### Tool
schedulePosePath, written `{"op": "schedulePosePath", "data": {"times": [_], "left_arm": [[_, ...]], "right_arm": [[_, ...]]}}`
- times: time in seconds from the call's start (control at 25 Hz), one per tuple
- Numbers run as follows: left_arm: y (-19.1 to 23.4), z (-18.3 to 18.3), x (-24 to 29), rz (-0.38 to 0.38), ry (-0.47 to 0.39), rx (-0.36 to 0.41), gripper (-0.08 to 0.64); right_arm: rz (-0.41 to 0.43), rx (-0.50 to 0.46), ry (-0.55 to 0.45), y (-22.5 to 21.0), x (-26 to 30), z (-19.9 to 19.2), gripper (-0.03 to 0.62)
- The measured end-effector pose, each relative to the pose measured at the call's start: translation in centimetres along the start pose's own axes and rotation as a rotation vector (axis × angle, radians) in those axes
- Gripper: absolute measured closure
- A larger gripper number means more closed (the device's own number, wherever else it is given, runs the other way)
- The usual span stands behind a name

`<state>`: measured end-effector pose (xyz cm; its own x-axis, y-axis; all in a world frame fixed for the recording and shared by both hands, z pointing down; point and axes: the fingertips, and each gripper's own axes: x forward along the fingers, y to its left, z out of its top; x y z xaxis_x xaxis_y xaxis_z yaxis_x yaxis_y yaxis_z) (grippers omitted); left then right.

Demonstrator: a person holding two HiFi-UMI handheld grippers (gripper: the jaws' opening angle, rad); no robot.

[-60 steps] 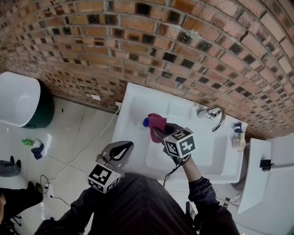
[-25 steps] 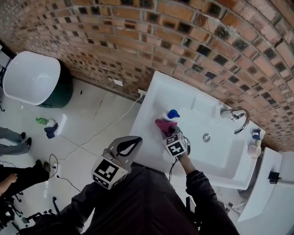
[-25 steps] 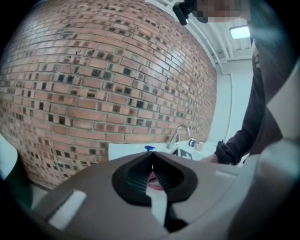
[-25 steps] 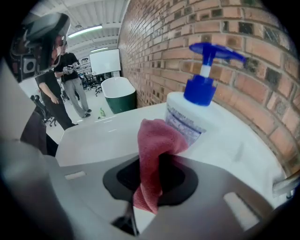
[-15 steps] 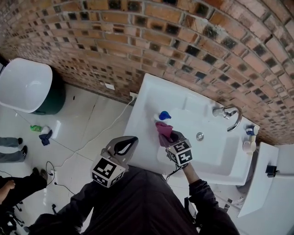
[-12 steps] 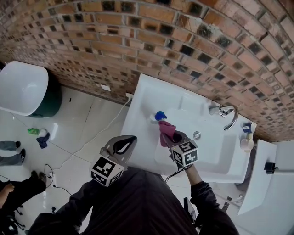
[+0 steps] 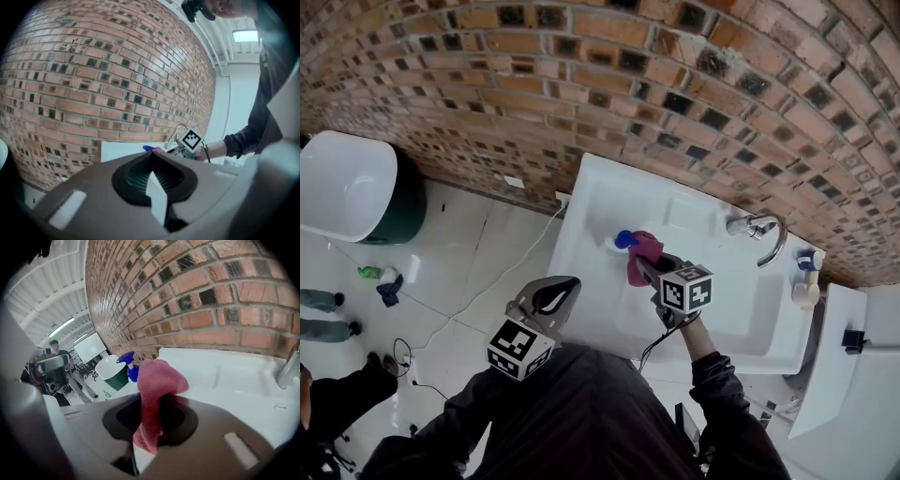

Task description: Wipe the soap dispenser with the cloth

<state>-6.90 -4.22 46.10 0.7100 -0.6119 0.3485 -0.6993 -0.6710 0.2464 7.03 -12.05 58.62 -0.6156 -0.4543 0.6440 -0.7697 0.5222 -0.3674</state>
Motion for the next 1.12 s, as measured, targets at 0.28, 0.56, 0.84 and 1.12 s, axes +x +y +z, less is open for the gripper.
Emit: {"op": "schedulePosePath", "data": {"times": [0.28, 0.56, 0.84, 1.12], "left_arm": [[0.7, -0.4, 0.5, 0.015, 0.019, -0.005, 0.559], [1.0, -0.1, 2.1, 0.011, 0.044, 0.027, 0.558], [2.5, -2.3, 6.2, 0.056, 0.159, 0.020, 0.515], [0.8, -7.5, 12.5, -0.103, 0.376, -0.050, 0.286]], "right_arm": [[0.041, 0.113, 0.098, -1.5, 3.7, -2.9, 0.523], [0.022, 0.086, 0.235, -2.6, 6.1, -6.0, 0.523], [-0.066, -0.121, 0.148, -3.7, 3.2, -2.6, 0.523], [-0.049, -0.538, 0.152, -1.6, 3.6, 1.5, 0.523]]}}
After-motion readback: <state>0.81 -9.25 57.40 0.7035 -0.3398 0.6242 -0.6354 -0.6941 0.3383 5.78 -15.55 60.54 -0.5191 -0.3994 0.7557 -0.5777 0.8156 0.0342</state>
